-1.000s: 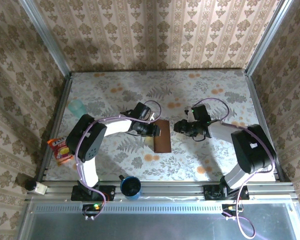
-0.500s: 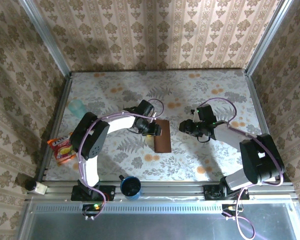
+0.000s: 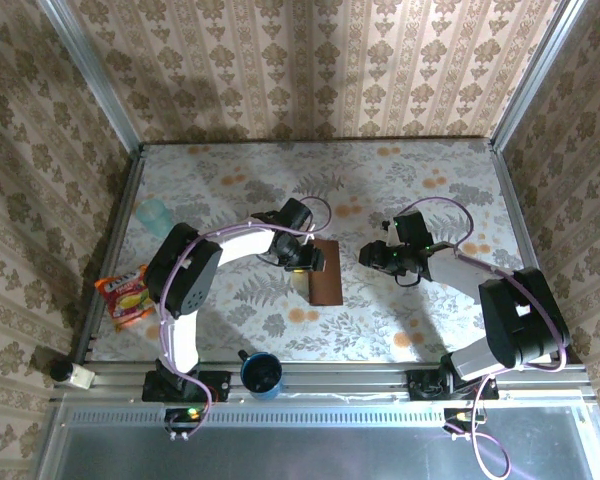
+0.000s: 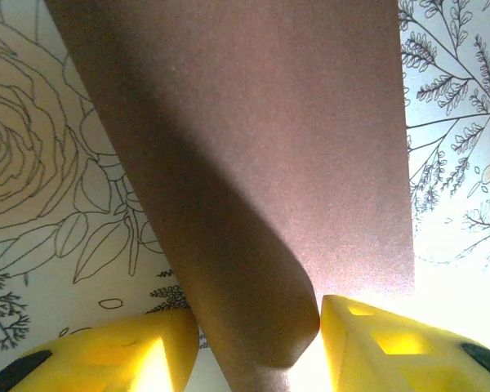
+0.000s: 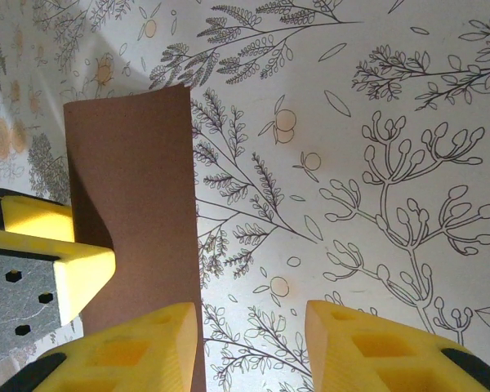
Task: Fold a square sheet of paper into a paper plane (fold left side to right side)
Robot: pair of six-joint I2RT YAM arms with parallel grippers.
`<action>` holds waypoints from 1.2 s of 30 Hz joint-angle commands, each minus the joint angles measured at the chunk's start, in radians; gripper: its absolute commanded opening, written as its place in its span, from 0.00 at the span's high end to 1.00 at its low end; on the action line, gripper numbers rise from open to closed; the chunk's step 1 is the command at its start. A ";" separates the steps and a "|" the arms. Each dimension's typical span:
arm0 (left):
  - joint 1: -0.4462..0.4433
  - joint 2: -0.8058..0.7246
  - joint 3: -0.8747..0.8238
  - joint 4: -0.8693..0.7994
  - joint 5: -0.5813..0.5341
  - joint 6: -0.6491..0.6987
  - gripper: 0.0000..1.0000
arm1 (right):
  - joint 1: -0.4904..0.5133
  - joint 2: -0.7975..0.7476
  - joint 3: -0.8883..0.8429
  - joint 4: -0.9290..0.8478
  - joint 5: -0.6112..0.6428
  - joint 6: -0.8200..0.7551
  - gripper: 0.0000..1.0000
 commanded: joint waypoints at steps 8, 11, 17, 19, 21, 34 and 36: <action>-0.041 0.141 -0.031 0.044 -0.035 0.032 0.51 | -0.006 -0.007 -0.021 0.006 0.007 -0.016 0.58; -0.042 0.142 -0.029 0.040 -0.038 0.031 0.51 | -0.004 -0.005 -0.021 0.007 0.005 -0.016 0.58; -0.045 0.148 -0.026 0.035 -0.040 0.038 0.51 | -0.006 0.003 -0.022 0.015 -0.007 -0.013 0.58; -0.047 0.149 -0.026 0.033 -0.041 0.040 0.51 | -0.005 0.007 -0.023 0.021 -0.013 -0.010 0.58; -0.047 0.149 -0.027 0.029 -0.041 0.044 0.51 | -0.005 0.010 -0.024 0.025 -0.018 -0.008 0.58; -0.047 0.147 -0.028 0.025 -0.054 0.043 0.51 | 0.004 0.035 -0.023 0.052 -0.047 0.007 0.59; -0.047 0.149 -0.027 0.021 -0.054 0.041 0.52 | 0.010 0.045 -0.019 0.057 -0.053 0.010 0.59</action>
